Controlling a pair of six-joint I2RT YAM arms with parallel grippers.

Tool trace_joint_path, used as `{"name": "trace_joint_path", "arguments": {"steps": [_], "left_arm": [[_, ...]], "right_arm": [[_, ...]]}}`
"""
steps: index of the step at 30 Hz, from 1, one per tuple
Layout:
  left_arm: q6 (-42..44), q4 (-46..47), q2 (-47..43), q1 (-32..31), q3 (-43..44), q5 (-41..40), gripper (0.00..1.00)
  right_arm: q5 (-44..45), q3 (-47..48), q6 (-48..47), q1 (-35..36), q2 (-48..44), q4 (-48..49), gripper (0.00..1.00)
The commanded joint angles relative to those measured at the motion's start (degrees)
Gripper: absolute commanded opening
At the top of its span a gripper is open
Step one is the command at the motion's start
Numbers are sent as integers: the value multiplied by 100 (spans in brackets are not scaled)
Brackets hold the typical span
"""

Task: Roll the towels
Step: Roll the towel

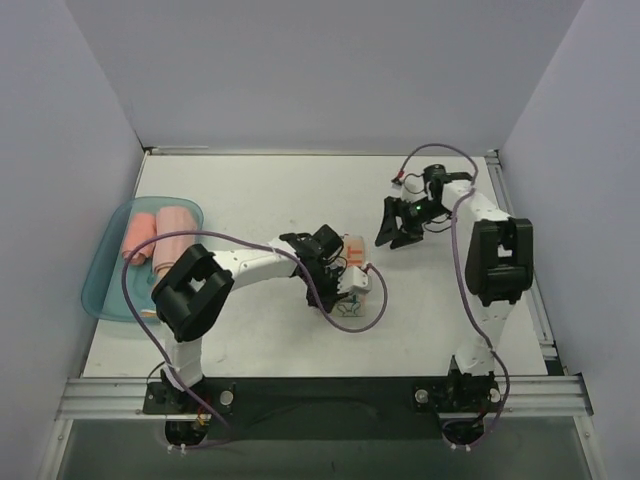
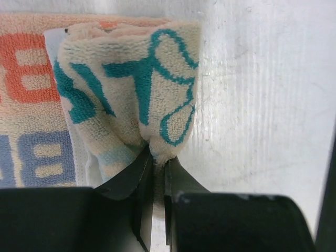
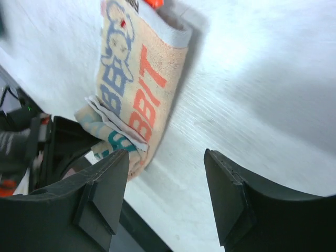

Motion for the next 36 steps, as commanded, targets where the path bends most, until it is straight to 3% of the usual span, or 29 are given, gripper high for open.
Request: {"name": "trace_joint_path", "arguments": {"steps": [1, 5, 12, 15, 19, 24, 29, 36], "left_arm": [[67, -2002, 810, 473, 653, 1105, 5], [130, -3092, 1845, 798, 1717, 1519, 5], [-248, -3850, 2964, 1106, 2984, 1450, 5], [-459, -4008, 3298, 1168, 3309, 1344, 5], [-626, -4149, 3676, 1203, 3608, 1221, 5], [-582, -4395, 3975, 1221, 3942, 1265, 7], [-424, -4589, 4143, 1264, 4048, 1221, 10], [-389, -4598, 4230, 1396, 4083, 1247, 12]], "right_arm": [[-214, -202, -342, -427, -1486, -200, 59], [-180, -869, -587, -604, -2578, 29, 54], [-65, -1601, -1587, -473, -4205, -487, 50], [197, -1680, -2177, -122, -4575, -971, 47], [725, -1926, -2452, 1053, -5014, -1105, 47], [1726, -2102, -2452, 2505, -4875, -676, 50], [3001, -2277, -2557, 3902, -4005, 71, 55], [3802, -2542, -2671, 4564, -3003, 1470, 67]]}}
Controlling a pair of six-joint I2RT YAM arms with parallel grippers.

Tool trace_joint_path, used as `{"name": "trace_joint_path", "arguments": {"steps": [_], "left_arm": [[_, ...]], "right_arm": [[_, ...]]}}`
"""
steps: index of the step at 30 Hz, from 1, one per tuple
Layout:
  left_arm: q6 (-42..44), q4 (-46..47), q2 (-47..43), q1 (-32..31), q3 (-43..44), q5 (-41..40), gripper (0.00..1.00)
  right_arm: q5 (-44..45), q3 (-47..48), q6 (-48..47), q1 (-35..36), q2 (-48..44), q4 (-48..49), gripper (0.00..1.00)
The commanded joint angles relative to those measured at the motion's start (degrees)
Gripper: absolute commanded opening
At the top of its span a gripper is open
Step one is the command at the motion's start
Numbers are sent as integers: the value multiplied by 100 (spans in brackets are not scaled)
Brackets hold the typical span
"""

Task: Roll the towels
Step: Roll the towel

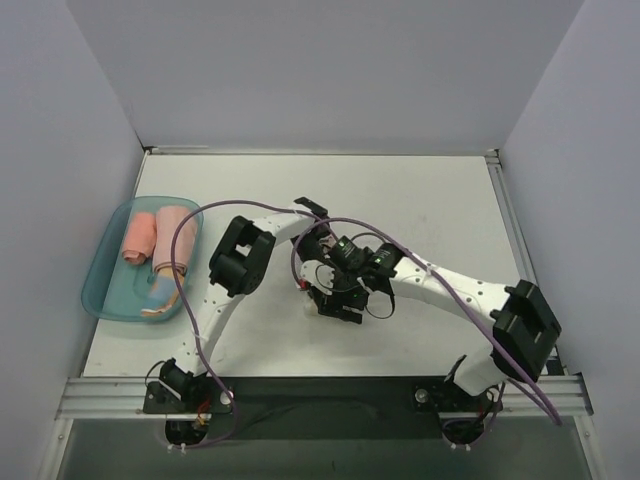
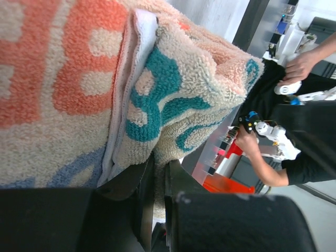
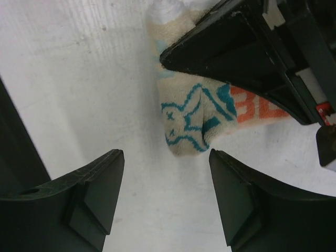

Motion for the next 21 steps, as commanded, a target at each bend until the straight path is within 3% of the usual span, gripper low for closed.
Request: {"name": "trace_joint_path", "arguments": {"steps": [1, 12, 15, 16, 18, 19, 21], "left_arm": [[400, 589, 543, 87, -109, -1240, 12], [382, 616, 561, 131, -21, -1170, 12], [400, 659, 508, 157, -117, -1135, 12], [374, 712, 456, 175, -170, -1117, 12], [347, 765, 385, 262, -258, -1021, 12], [286, 861, 289, 289, -380, -985, 15], [181, 975, 175, 386, -538, -863, 18]], "right_arm": [[646, -19, -117, 192, 300, 688, 68], [637, -836, -20, 79, 1152, 1409, 62], [611, -731, 59, 9, 1337, 1313, 49], [428, -688, 59, -44, 1338, 1269, 34], [129, -521, 112, -333, 1347, 1085, 21], [-299, -416, 138, -448, 1364, 945, 5], [-758, -126, 200, -817, 1487, 566, 0]]}}
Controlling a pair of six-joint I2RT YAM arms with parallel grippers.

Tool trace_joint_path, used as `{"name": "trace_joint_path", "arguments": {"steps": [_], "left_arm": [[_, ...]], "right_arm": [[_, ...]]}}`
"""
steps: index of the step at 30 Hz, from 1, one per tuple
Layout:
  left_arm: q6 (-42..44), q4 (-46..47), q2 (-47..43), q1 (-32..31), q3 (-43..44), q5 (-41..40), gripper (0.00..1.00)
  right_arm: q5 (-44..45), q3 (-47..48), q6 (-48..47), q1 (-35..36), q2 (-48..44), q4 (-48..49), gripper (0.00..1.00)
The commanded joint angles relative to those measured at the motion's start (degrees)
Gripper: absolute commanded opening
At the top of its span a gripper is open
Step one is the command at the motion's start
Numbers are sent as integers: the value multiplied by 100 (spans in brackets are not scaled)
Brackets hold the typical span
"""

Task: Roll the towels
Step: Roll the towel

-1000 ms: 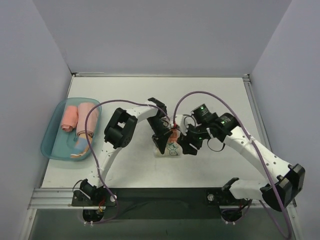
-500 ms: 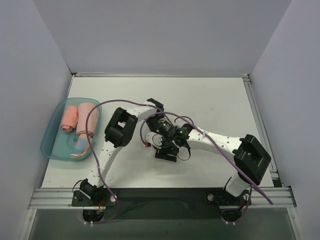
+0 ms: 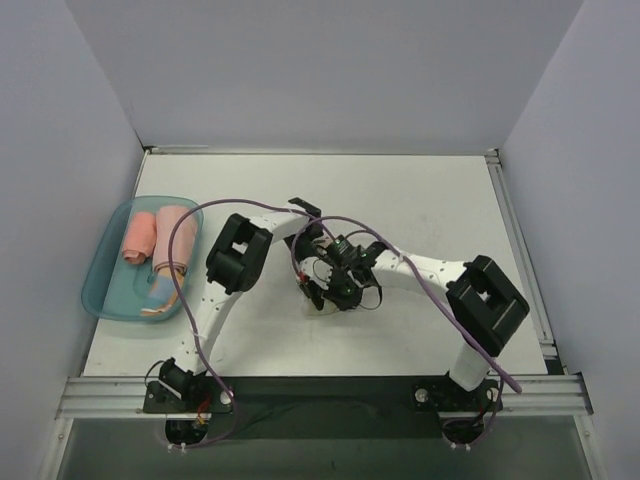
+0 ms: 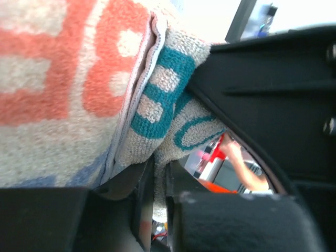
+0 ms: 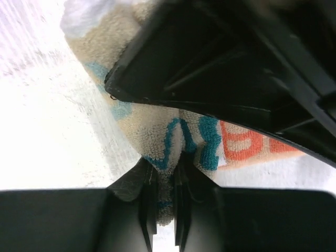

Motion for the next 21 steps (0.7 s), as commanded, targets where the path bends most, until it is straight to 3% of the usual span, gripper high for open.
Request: {"name": "trace_joint_path", "arguments": {"steps": [1, 8, 16, 21], "left_arm": [[126, 1198, 13, 305, -497, -1076, 22], [-437, 1744, -533, 823, -999, -575, 48], [-1061, 1903, -1025, 1702, -552, -215, 53], [-1465, 1946, -1280, 2474, -183, 460, 53]], "right_arm": [[-875, 323, 106, -520, 285, -802, 0], [-1659, 807, -448, -574, 733, -1830, 0], [-1607, 1193, -870, -574, 1217, -2359, 0], [-1721, 1431, -878, -635, 1471, -2605, 0]]}}
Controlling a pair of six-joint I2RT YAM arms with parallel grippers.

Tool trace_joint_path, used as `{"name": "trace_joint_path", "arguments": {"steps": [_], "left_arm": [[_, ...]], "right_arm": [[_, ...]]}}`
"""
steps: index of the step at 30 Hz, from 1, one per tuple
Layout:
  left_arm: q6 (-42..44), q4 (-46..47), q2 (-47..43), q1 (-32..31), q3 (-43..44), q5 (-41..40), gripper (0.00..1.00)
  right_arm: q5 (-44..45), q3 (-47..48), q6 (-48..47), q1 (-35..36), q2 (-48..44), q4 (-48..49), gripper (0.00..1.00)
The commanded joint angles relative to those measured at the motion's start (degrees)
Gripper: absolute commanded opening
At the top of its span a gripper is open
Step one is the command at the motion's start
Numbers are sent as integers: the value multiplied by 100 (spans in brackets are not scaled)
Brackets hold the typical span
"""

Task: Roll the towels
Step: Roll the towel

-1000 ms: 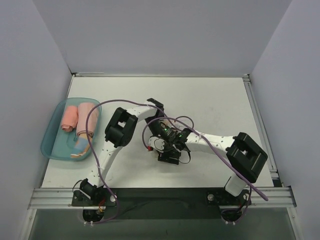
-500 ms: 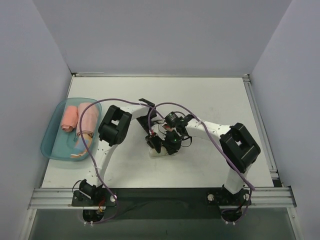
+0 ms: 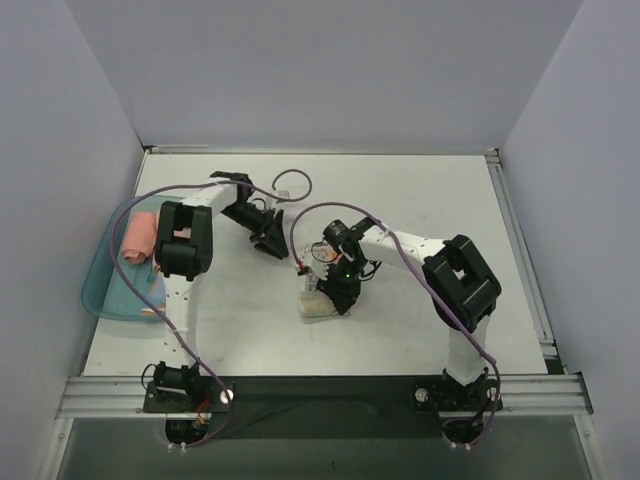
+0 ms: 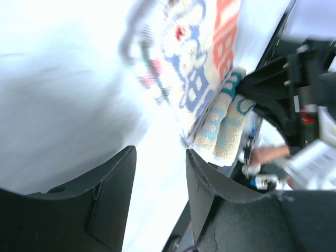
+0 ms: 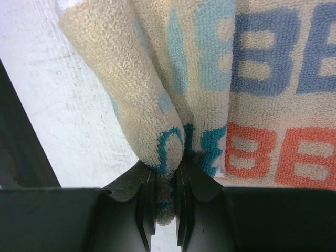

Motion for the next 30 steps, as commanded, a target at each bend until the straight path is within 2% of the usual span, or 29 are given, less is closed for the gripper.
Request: {"name": "trace_joint_path", "arguments": {"steps": [1, 5, 6, 8, 9, 10, 11, 13, 16, 18, 20, 21, 24, 30], "left_arm": [[-455, 327, -615, 533, 466, 481, 53], [-597, 502, -1063, 938, 495, 763, 53], [-719, 860, -1439, 1008, 372, 816, 53], [-991, 1536, -1950, 1210, -373, 799, 53], [-1332, 2393, -2527, 1272, -733, 746, 53], [-1431, 2775, -2819, 1342, -1050, 589, 53], [-1450, 3066, -3110, 1343, -1610, 483, 55], [-1126, 3595, -3848, 1290, -2079, 211, 57], [-47, 3650, -4666, 852, -2861, -254, 58], [908, 3658, -5236, 290, -3510, -729, 59], [1474, 3676, -5537, -236, -3873, -1298, 60], [1990, 3676, -5747, -735, -4057, -1502, 61], [2617, 3894, -5863, -1712, -4515, -2178, 62], [3260, 4333, -5495, -2664, -4735, -2751, 67]], "right_arm": [[-51, 126, -144, -76, 394, -935, 0], [-498, 880, -223, -216, 1078, -1733, 0], [-630, 1013, -232, -356, 1185, -1866, 0], [-876, 1251, -223, -515, 1361, -2113, 0], [-1095, 1478, -206, -646, 1527, -2209, 0], [-1202, 1567, -171, -726, 1598, -2341, 0], [-1316, 1646, -136, -787, 1721, -2386, 0], [-1527, 1831, -74, -902, 1818, -2491, 0], [-1616, 1989, -30, -920, 1941, -2553, 0], [-1694, 2051, -30, -920, 2012, -2606, 0], [-1765, 2113, -74, -929, 2064, -2702, 0], [-1765, 2122, -83, -929, 2091, -2737, 0], [-1800, 2192, -91, -946, 2152, -2790, 0], [-1853, 2289, -83, -1007, 2249, -2905, 0]]}}
